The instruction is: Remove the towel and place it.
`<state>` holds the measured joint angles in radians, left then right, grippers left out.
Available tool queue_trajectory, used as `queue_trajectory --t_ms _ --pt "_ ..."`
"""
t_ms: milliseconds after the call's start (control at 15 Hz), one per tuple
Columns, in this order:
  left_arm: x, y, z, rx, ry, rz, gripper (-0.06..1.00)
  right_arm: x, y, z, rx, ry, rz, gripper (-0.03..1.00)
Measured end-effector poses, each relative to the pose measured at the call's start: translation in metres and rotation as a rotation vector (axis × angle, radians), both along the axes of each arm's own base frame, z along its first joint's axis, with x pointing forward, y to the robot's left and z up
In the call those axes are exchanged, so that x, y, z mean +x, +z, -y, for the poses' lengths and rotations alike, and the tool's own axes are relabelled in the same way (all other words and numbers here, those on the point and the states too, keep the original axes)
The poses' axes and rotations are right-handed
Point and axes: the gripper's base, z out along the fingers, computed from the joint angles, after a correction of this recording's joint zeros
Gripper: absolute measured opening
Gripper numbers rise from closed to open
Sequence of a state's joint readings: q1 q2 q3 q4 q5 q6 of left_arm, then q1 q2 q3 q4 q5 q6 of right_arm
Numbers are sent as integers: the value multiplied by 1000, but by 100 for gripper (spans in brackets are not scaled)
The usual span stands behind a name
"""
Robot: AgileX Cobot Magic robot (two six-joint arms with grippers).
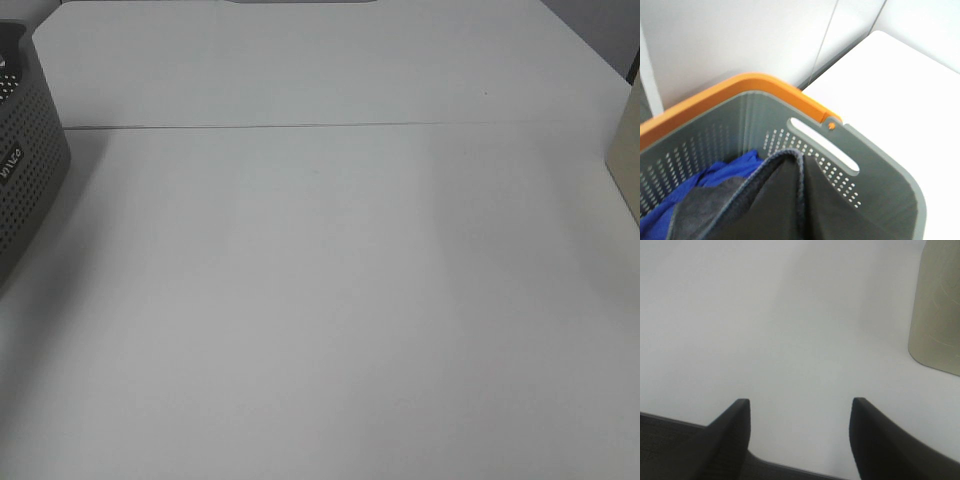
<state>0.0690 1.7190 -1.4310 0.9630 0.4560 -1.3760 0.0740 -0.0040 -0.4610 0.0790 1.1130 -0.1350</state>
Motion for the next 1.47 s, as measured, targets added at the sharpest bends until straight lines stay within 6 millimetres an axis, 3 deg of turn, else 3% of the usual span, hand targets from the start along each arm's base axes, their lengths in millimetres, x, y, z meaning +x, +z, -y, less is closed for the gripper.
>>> queue_trajectory --t_ms 267,333,667,933,1067,1467 --pt "-10 45 16 138 -237 159 0 0 0 0 0 0 0 58" --pt "-16 67 28 168 -362 282 0 0 0 0 0 0 0 58" --pt "-35 110 64 189 -729 630 0 0 0 0 0 0 0 58" --pt "-46 123 80 111 -903 773 0 0 0 0 0 0 0 58" --pt "-51 122 97 58 -1019 776 0 0 0 -1 6 4 0 58" --pt "-66 105 179 146 -1287 605 0 2 9 -9 84 68 84 58"
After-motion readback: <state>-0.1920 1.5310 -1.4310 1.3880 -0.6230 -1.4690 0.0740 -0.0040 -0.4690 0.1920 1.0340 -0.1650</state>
